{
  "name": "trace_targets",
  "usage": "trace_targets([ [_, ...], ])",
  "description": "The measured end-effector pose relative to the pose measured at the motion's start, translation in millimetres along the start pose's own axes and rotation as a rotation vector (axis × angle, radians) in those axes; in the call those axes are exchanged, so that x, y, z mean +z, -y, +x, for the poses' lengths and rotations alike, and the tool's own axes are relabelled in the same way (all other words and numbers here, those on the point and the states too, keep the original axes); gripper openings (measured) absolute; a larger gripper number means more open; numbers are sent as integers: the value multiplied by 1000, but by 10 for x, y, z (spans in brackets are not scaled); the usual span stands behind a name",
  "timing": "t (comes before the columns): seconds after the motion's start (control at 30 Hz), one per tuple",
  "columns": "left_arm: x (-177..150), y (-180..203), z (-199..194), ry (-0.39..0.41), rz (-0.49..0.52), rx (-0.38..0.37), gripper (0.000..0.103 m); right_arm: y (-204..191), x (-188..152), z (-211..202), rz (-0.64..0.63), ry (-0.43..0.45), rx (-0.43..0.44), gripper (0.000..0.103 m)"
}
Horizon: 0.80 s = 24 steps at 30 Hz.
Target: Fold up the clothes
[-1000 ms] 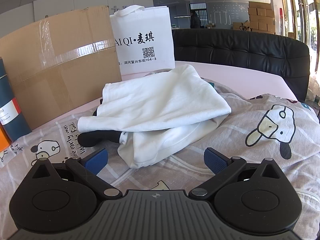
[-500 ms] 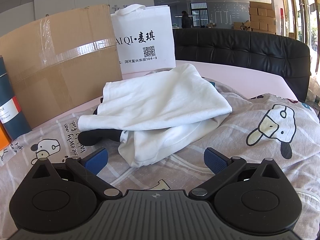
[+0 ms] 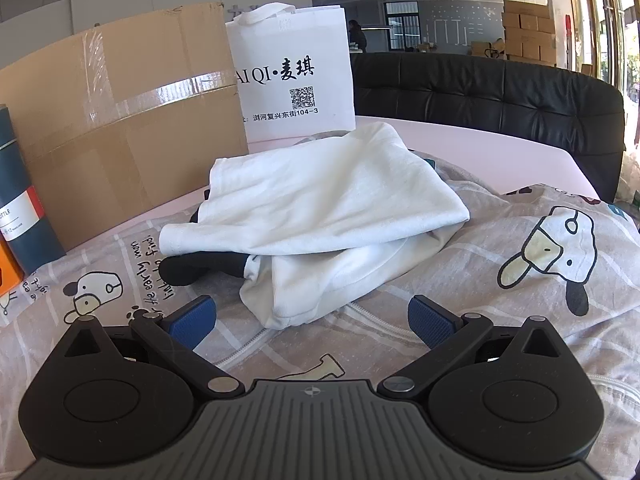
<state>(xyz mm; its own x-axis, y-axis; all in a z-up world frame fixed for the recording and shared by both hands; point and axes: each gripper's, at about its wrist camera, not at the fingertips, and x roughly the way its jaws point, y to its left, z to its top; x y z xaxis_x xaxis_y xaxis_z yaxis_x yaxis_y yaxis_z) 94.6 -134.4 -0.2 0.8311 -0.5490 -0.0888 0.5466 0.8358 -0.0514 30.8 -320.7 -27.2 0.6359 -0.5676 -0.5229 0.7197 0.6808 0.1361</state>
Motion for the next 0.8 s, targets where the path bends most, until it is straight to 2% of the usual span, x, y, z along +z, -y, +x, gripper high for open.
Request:
trace_targets([
  [0.8, -13, -1, 2, 0, -1, -8, 103, -14, -9, 15, -8, -12, -2, 103],
])
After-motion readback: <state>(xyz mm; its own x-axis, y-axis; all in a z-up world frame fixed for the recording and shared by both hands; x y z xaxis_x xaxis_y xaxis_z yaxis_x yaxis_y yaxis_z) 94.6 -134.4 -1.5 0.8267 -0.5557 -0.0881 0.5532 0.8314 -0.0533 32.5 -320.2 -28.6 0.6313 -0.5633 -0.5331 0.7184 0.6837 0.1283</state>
